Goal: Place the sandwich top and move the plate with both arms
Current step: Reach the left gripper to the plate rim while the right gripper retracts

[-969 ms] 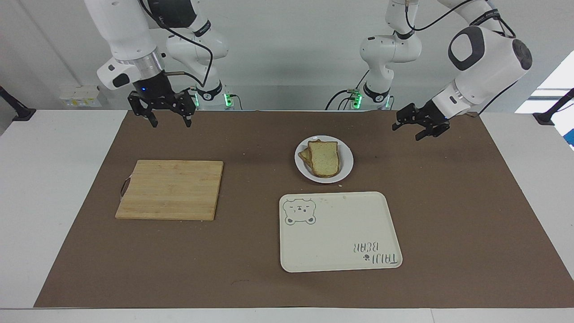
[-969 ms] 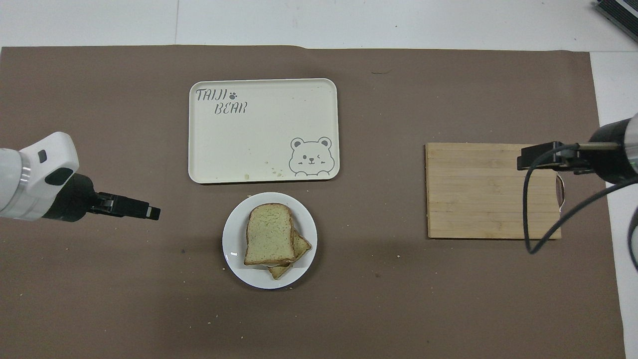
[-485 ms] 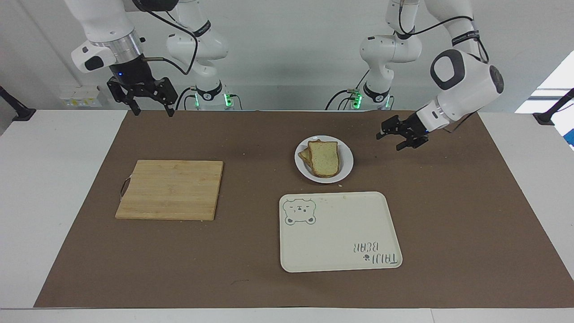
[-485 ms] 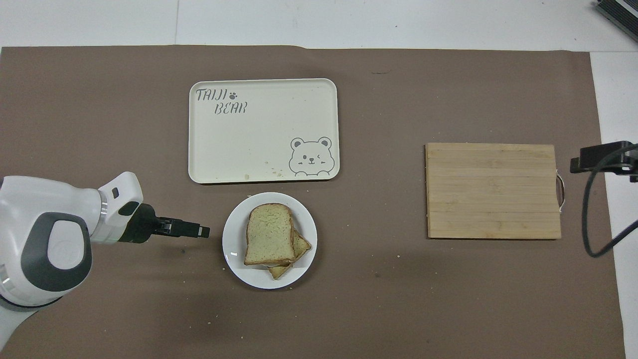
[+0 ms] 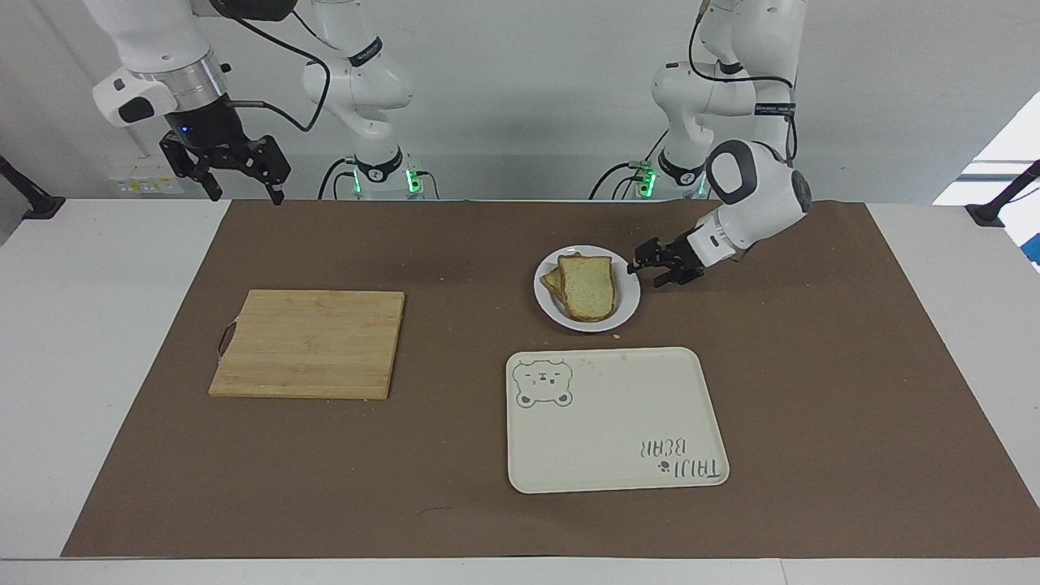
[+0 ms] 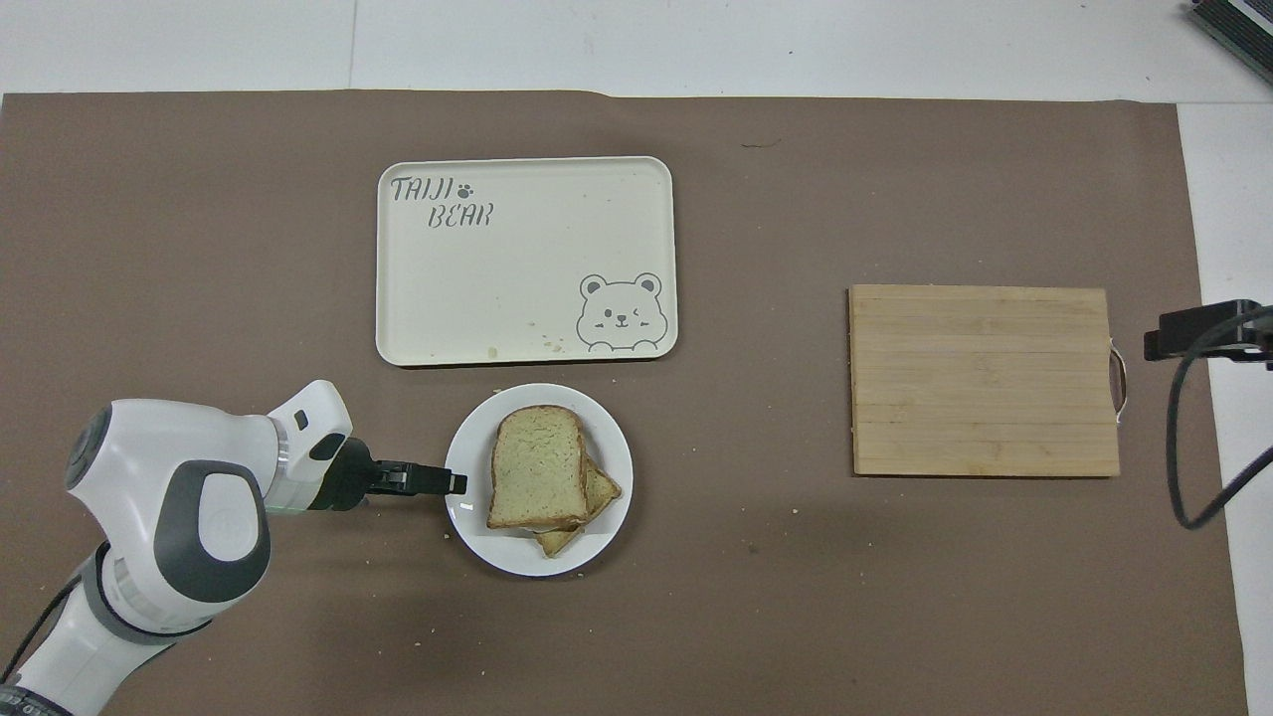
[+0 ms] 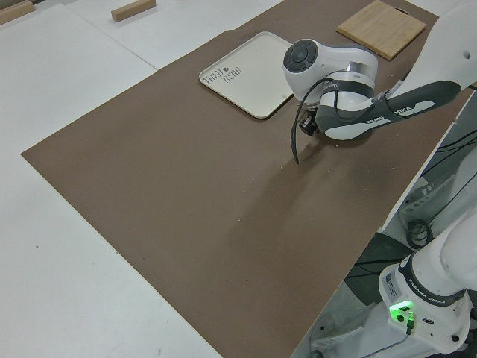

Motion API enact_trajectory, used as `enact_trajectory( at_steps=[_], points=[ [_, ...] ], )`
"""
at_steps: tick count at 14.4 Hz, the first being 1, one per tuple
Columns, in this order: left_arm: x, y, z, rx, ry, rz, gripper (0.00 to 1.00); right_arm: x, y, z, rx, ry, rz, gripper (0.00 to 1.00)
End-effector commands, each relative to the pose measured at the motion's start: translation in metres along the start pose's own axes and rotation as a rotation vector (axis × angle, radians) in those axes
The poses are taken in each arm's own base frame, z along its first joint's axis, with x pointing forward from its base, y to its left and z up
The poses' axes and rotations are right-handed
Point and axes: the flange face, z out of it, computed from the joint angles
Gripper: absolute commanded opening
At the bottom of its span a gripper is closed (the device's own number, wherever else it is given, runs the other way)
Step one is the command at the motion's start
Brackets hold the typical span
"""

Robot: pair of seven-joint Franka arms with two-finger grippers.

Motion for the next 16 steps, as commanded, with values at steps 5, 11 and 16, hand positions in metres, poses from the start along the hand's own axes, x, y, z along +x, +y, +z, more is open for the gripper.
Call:
enact_trajectory(
  at_steps=[5,11,16],
  points=[
    [-0.008,-0.001,0.040,0.031,-0.001,0.000,0.59,-0.006,0.002,0.000,-0.014,-0.003,-0.029,1.00],
    [0.002,0.003,0.043,-0.021,0.034,-0.032,0.00,-0.006,-0.004,0.001,-0.013,-0.009,-0.042,1.00],
    [0.031,-0.008,-0.001,-0.149,0.014,-0.072,0.00,-0.001,0.011,0.001,-0.016,-0.030,-0.053,1.00]
  ],
)
